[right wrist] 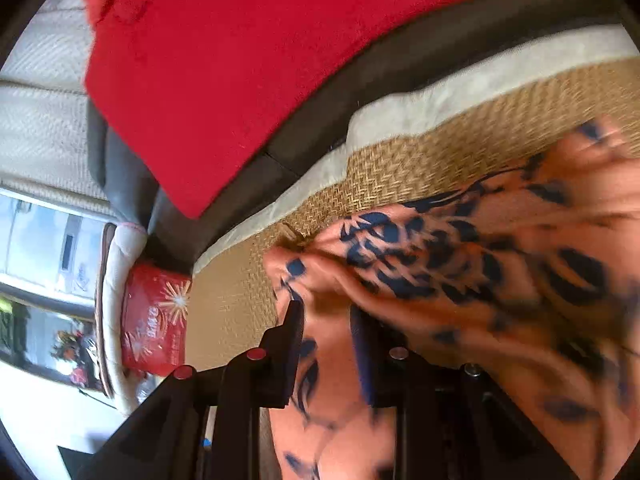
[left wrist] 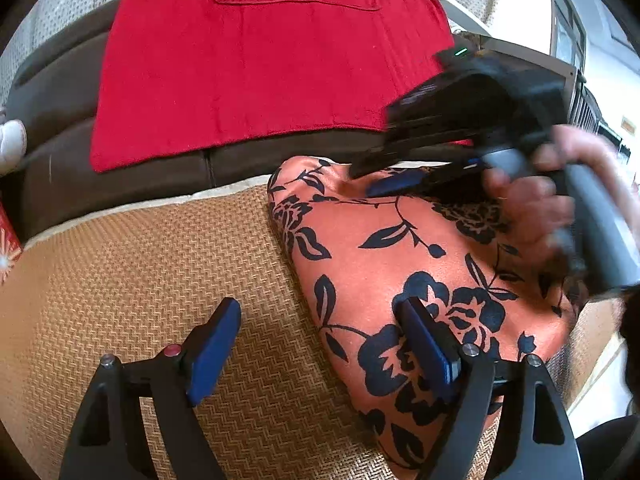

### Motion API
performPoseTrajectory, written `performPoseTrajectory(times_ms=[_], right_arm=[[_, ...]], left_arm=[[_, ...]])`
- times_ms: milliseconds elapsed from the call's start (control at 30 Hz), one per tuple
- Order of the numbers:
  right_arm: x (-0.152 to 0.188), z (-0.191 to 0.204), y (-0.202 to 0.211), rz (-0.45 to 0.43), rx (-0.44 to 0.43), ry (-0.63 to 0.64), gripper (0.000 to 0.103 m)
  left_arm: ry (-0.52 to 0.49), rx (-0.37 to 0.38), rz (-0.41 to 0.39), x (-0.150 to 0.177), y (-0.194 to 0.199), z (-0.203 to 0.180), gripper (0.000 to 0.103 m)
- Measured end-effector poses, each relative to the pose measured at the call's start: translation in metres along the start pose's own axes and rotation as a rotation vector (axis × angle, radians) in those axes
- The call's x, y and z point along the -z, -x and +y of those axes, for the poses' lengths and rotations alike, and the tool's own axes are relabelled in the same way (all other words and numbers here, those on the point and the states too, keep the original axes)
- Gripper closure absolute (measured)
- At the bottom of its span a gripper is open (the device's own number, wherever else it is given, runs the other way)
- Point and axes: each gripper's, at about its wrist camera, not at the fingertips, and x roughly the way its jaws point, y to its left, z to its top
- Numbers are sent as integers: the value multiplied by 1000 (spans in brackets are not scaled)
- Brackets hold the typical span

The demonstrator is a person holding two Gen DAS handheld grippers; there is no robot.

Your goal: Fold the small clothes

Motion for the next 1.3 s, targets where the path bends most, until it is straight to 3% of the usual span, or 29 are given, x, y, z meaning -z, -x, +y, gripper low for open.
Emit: performPoseTrajectory(times_ms=[133,267,400,533,767,833,967,1133,1200,1233,1300], right_arm=[[24,5,51,-71,54,77,73],[63,6,114,-157,184,153,74],[102,-11,129,-193,299,145,73],[118,-45,115,-209,268,90,74],[127,-44,162,-291,233,98,74],[130,-62,158,-241,254,72,74],[131,-84,164,-237,177,22,74],[135,-87,197,-293,127,49,73],[140,-76,213,-349,118,107,73],[140,-77,212,-345,130,108,73],[139,-87,193,-251,161,55,73]], left_arm=[[-1,-17,-4,0,2,-3,20],[-5,-34,-11,1,4,-7,20],[-22,-57,-22,4,13,-17,20],[-27,-70,-27,4,13,-19,19],[-19,-78,-23,2,14,-20,16],[-15,-72,-17,0,13,-19,14],[56,-31,3,-7,13,-4,13],[156,-8,-70,-11,24,10,13],[126,-18,-58,-11,20,3,13],[81,-57,-16,-9,10,-4,13],[25,-98,41,-3,-4,-14,12]])
